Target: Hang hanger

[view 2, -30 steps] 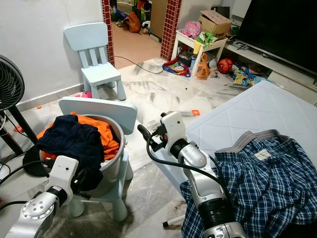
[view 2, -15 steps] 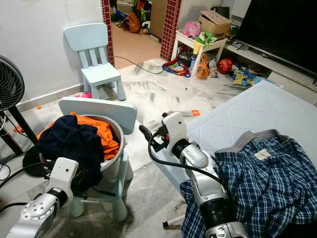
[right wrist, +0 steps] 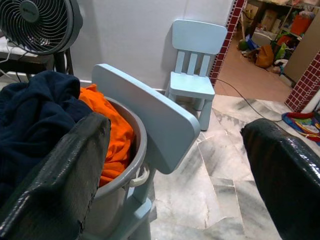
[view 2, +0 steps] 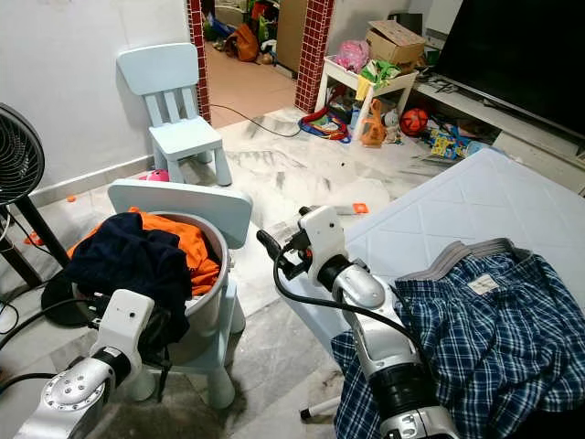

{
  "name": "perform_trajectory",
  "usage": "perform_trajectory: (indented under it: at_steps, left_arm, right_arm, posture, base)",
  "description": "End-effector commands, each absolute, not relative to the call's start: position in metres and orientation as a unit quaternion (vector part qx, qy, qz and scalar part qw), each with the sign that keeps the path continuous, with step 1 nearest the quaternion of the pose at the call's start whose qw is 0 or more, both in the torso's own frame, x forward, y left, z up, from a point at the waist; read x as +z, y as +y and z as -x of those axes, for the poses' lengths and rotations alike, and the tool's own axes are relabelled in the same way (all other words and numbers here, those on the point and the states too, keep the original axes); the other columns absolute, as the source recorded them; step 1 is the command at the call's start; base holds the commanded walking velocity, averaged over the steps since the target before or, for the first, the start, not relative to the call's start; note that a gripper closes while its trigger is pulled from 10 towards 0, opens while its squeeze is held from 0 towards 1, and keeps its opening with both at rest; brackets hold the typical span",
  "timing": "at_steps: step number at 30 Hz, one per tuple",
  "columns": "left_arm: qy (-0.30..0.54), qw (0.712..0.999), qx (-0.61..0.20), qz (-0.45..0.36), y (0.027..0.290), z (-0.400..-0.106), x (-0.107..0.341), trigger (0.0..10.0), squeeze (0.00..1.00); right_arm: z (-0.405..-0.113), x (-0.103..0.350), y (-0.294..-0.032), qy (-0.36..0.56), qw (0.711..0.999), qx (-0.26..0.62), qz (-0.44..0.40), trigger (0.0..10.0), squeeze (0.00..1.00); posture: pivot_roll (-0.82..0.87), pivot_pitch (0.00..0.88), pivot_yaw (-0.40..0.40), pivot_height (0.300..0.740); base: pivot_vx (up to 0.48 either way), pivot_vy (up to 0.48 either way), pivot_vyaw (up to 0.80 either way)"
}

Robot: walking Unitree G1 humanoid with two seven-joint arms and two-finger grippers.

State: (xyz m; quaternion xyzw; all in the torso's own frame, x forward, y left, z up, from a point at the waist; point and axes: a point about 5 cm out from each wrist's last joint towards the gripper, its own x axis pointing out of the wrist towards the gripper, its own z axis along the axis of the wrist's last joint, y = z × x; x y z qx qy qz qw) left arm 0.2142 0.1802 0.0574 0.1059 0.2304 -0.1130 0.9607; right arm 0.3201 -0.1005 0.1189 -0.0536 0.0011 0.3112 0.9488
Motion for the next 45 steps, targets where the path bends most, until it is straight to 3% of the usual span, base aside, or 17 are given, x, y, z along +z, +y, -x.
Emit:
perform_trajectory:
  at_steps: [1, 2, 6, 11, 23, 43, 44, 45]
  left_arm:
    - [0.210, 0.970, -0.082, -0.095, 0.183, -0.216, 0.063, 10.0, 0.44]
    - [0.196, 0.974, -0.070, -0.087, 0.184, -0.217, 0.066, 10.0, 1.00]
    - [0.152, 0.985, -0.047, -0.069, 0.185, -0.214, 0.075, 10.0, 1.00]
    - [0.169, 0.985, -0.029, -0.033, 0.188, -0.210, 0.069, 10.0, 1.00]
    - [0.045, 0.995, 0.052, -0.069, 0.202, -0.226, 0.105, 10.0, 1.00]
    - [0.052, 0.995, 0.042, -0.070, 0.193, -0.227, 0.097, 10.0, 1.00]
    - [0.052, 0.995, 0.041, -0.070, 0.192, -0.227, 0.096, 10.0, 0.91]
    - [0.053, 0.995, 0.038, -0.073, 0.192, -0.228, 0.096, 10.0, 0.00]
  right_arm:
    - [-0.324, 0.124, -0.102, -0.008, 0.949, 0.310, 0.062, 10.0, 0.00]
    - [-0.324, 0.123, -0.102, -0.008, 0.949, 0.310, 0.062, 10.0, 0.00]
    - [-0.324, 0.123, -0.102, -0.007, 0.948, 0.311, 0.063, 10.0, 0.00]
    - [-0.325, 0.123, -0.100, -0.008, 0.948, 0.313, 0.064, 10.0, 0.00]
    - [-0.324, 0.122, -0.102, -0.008, 0.946, 0.318, 0.058, 10.0, 0.00]
    - [-0.324, 0.119, -0.100, -0.005, 0.946, 0.319, 0.059, 10.0, 0.00]
    - [-0.323, 0.118, -0.100, -0.005, 0.946, 0.319, 0.059, 10.0, 0.00]
    - [-0.323, 0.118, -0.099, -0.005, 0.946, 0.320, 0.059, 10.0, 0.00]
  posture:
    - [0.04, 0.000, -0.096, 0.740]
    - [0.04, 0.000, -0.097, 0.740]
    - [0.05, 0.000, -0.101, 0.740]
    - [0.05, 0.000, -0.102, 0.740]
    - [0.05, 0.000, -0.107, 0.740]
    - [0.05, 0.000, -0.101, 0.740]
    - [0.05, 0.000, -0.100, 0.740]
    - [0.05, 0.000, -0.100, 0.740]
  base:
    - [0.000, 0.000, 0.00]
    - [0.000, 0.000, 0.00]
    - [0.000, 0.000, 0.00]
    - [0.000, 0.000, 0.00]
    - [0.000, 0.000, 0.00]
    - [0.000, 0.000, 0.00]
    - [0.000, 0.000, 0.00]
    - [0.000, 0.000, 0.00]
